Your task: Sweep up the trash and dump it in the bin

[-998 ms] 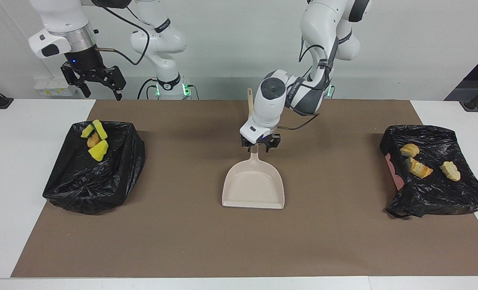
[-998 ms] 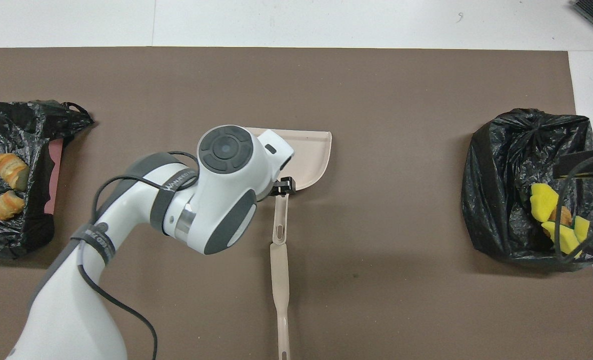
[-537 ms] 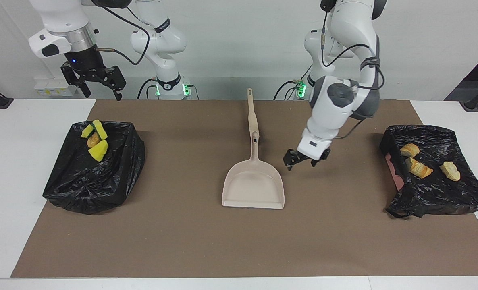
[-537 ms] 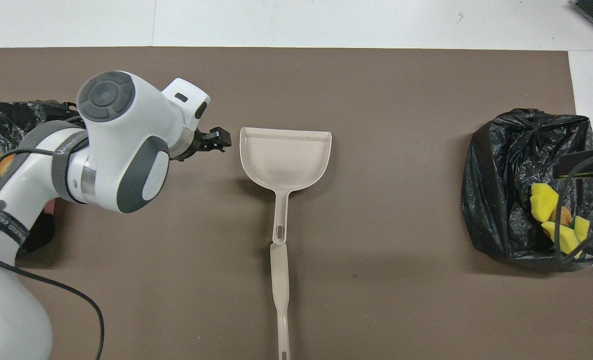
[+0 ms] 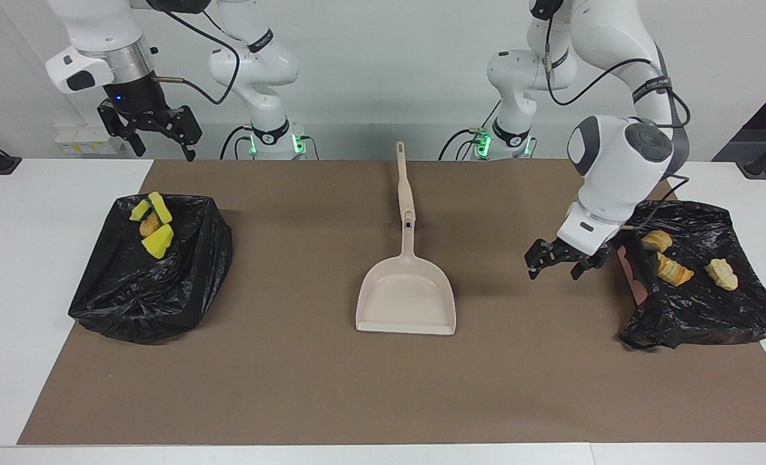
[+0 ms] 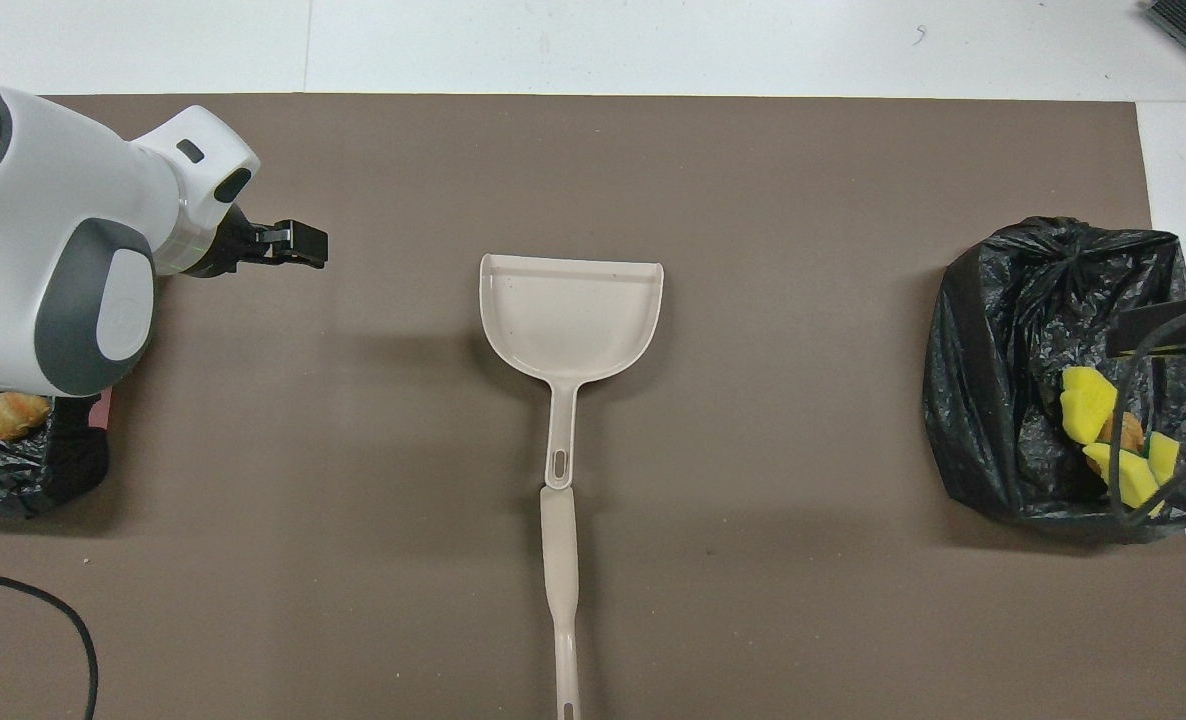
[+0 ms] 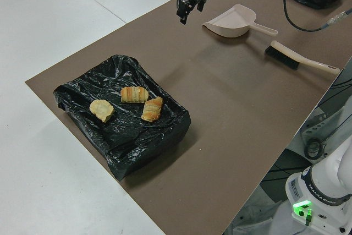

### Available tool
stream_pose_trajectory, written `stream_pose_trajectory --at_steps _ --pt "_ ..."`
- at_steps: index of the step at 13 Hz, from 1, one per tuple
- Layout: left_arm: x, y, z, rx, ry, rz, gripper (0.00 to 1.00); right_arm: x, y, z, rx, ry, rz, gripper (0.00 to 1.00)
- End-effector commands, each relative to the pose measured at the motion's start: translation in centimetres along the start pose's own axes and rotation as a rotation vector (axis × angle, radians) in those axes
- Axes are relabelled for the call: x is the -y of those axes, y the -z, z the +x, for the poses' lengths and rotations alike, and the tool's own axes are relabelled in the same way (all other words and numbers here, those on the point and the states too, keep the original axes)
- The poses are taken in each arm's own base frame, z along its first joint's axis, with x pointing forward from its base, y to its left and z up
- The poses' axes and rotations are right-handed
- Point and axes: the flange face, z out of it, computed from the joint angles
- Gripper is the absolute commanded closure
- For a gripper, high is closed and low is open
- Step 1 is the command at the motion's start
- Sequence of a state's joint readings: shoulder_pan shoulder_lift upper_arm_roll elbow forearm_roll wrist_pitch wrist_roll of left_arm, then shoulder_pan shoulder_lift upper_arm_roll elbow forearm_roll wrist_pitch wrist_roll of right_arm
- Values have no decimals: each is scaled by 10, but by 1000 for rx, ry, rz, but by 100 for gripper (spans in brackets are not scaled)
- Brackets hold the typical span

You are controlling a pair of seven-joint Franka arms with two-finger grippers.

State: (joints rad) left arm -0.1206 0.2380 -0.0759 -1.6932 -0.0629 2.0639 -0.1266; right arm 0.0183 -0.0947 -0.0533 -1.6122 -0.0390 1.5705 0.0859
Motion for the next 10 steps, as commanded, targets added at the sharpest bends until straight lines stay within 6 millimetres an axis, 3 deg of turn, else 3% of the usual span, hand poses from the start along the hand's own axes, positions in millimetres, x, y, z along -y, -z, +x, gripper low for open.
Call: stream_pose_trajectory --at_steps 1,4,6,8,10 --pt "-1 9 -6 7 -10 -2 0 -3 -1 -2 -11 9 23 0" --pt "-1 23 -9 1 -12 0 0 -2 -1 -2 -11 9 23 0" --pt "10 46 -10 9 -1 7 0 -2 -4 -4 1 11 22 0" --pt "42 69 -14 15 -22 26 0 0 -7 -12 14 10 22 0" --pt "78 96 -24 22 -46 38 0 20 -6 -17 21 -13 20 0"
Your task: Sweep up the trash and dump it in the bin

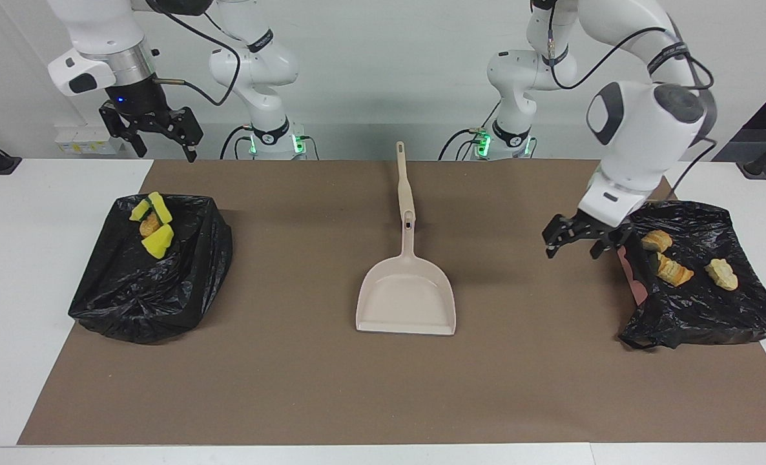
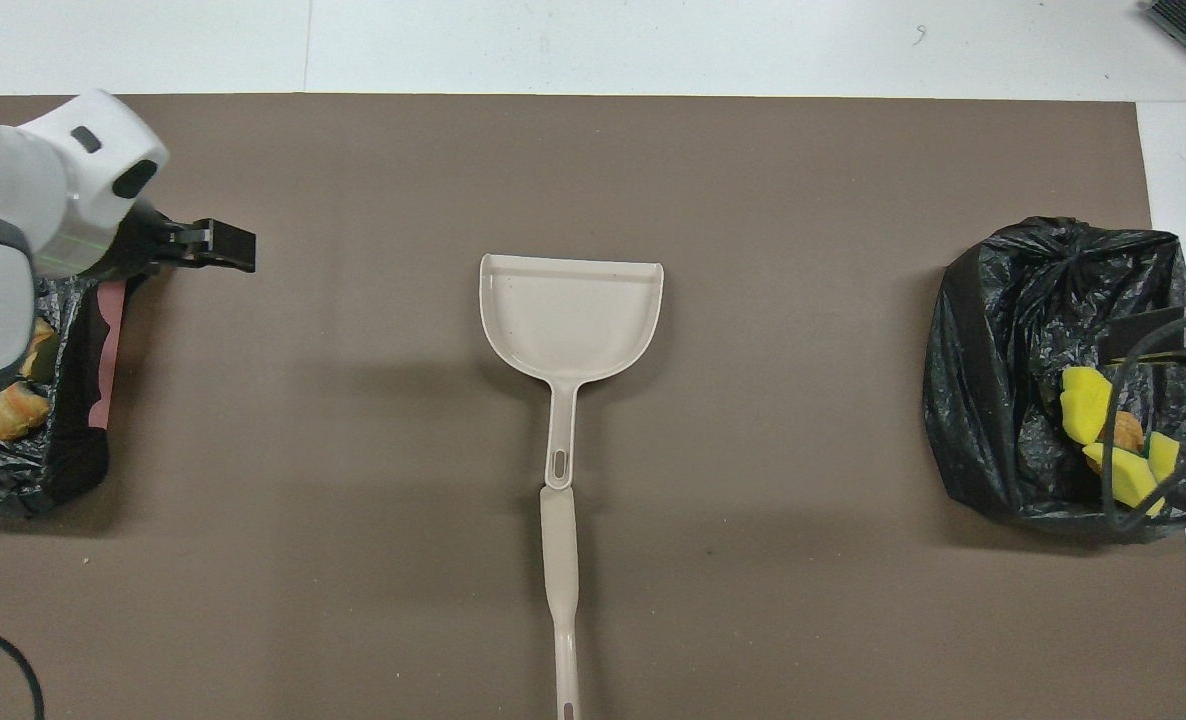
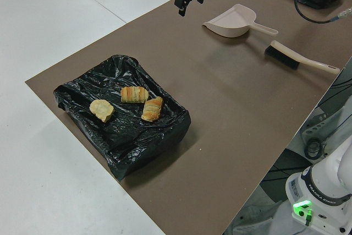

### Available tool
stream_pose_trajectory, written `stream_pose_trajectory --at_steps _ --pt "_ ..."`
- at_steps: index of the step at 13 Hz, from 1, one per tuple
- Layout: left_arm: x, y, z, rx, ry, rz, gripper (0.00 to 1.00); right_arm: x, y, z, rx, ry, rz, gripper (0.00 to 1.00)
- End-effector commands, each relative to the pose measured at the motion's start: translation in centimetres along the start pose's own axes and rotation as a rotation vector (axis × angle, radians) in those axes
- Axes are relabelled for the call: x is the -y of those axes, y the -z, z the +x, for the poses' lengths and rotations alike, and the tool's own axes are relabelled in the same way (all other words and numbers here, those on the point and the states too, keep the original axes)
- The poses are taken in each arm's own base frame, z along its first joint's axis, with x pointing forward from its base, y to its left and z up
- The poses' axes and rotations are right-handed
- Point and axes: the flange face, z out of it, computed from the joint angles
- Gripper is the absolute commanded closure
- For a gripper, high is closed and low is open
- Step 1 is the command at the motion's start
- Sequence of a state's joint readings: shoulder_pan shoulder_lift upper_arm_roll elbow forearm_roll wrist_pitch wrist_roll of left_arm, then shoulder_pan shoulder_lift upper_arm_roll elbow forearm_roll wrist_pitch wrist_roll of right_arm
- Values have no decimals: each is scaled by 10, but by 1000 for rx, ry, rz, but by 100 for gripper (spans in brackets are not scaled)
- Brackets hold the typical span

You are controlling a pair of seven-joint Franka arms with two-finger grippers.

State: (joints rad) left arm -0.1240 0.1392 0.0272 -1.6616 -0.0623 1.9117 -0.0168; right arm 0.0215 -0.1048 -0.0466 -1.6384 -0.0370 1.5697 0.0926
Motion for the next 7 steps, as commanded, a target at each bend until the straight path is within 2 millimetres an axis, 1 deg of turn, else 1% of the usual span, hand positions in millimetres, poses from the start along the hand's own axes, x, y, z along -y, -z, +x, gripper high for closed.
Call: stream_pose_trajectory --at_steps 1,3,5,6,7 --pt "39 36 -20 22 -27 9 0 22 2 -15 7 -31 17 0" --pt "45 64 -42 62 -37 29 0 22 1 -14 8 -17 17 0" --pt "46 93 -66 93 -37 36 0 20 1 -13 -1 18 18 0" --pt "47 104 -75 99 -39 35 0 18 2 -12 -4 20 20 0" --pt "48 112 -80 99 -41 40 0 17 2 -12 -3 17 20 0"
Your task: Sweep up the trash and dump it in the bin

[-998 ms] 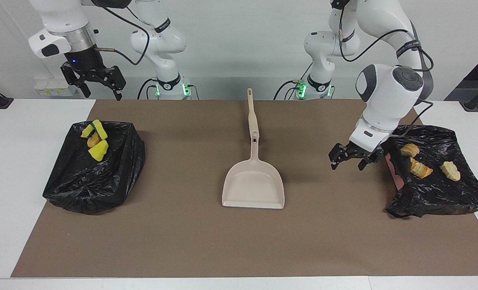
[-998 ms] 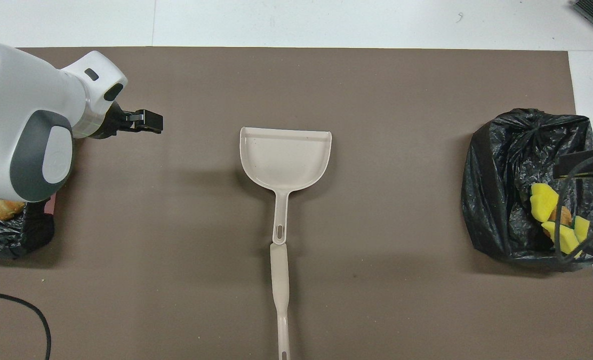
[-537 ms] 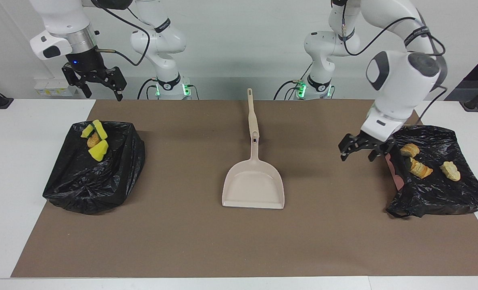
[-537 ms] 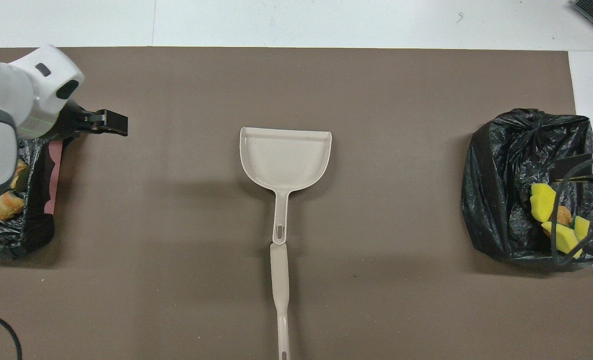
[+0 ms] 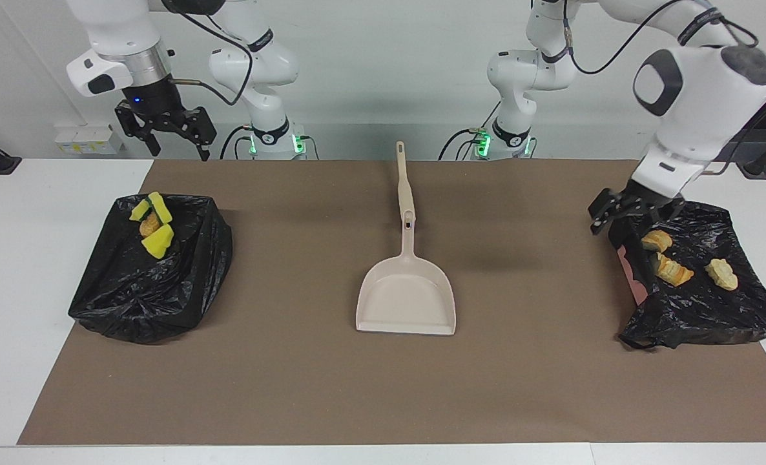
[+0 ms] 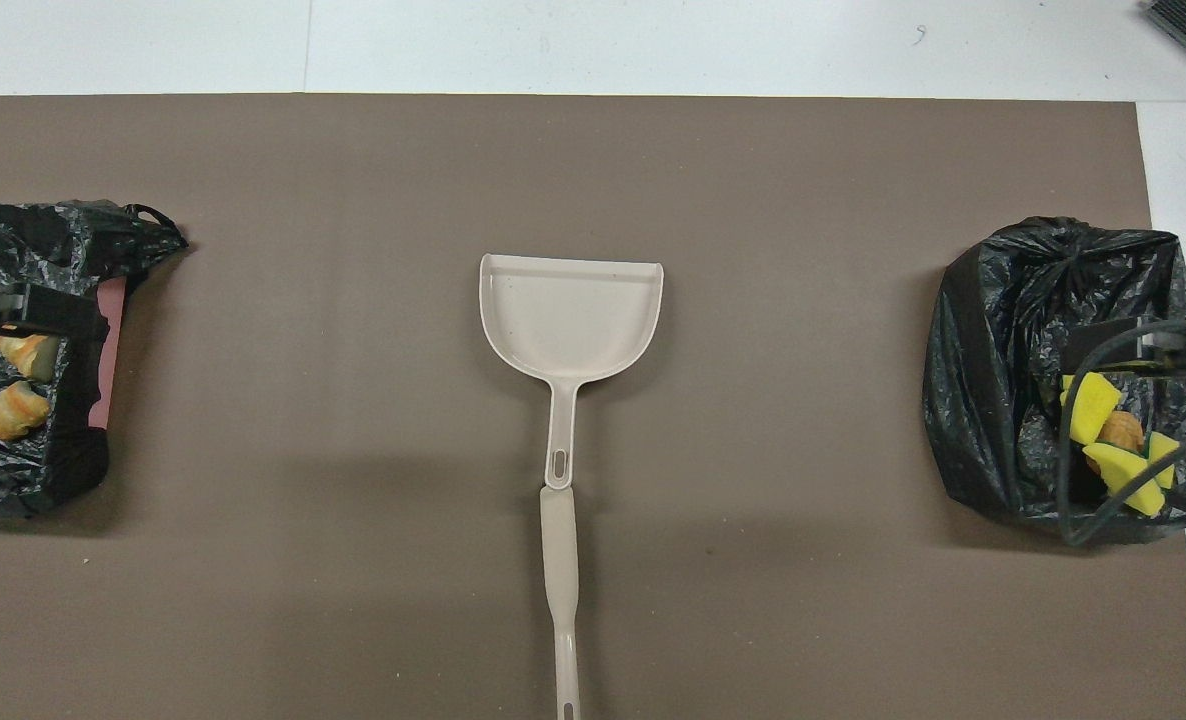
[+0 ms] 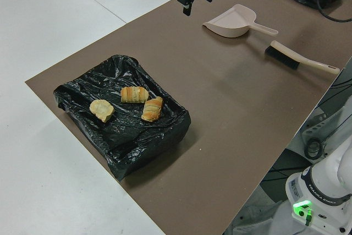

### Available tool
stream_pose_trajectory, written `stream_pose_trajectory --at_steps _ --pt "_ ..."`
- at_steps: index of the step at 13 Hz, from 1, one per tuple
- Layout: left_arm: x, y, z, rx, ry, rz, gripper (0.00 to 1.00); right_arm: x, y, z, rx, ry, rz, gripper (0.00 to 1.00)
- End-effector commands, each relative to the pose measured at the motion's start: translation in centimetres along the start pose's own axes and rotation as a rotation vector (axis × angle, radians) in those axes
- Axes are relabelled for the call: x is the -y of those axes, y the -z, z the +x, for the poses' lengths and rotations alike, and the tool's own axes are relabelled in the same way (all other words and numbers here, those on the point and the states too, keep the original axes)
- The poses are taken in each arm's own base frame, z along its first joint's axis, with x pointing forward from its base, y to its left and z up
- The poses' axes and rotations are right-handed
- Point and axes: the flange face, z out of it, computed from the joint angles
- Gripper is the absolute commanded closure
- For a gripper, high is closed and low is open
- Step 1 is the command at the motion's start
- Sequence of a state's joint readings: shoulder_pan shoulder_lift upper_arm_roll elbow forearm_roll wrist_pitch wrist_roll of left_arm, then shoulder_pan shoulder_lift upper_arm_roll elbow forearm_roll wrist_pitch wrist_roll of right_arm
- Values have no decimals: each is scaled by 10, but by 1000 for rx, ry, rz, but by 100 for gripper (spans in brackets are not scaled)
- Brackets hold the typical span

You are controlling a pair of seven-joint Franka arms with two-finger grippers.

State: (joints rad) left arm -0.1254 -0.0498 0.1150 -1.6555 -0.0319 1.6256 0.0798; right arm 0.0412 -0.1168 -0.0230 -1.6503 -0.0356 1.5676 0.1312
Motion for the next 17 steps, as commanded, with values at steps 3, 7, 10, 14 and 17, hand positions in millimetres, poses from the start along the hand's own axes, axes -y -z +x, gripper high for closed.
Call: stream_pose_trajectory --at_steps 3,7,10,14,17 --pt "-4 12 -21 29 -22 31 0 -9 -1 -5 -2 6 17 0" --pt "-10 9 -23 55 -20 19 0 -12 0 0 -27 1 22 0" --pt "-14 17 -22 72 -19 4 0 -9 0 -1 -26 15 23 0" --pt "-27 18 -16 88 -41 -3 0 -19 -1 1 -26 1 28 0" --pt "-25 17 -16 89 -39 5 0 -25 -1 1 -27 -3 25 0"
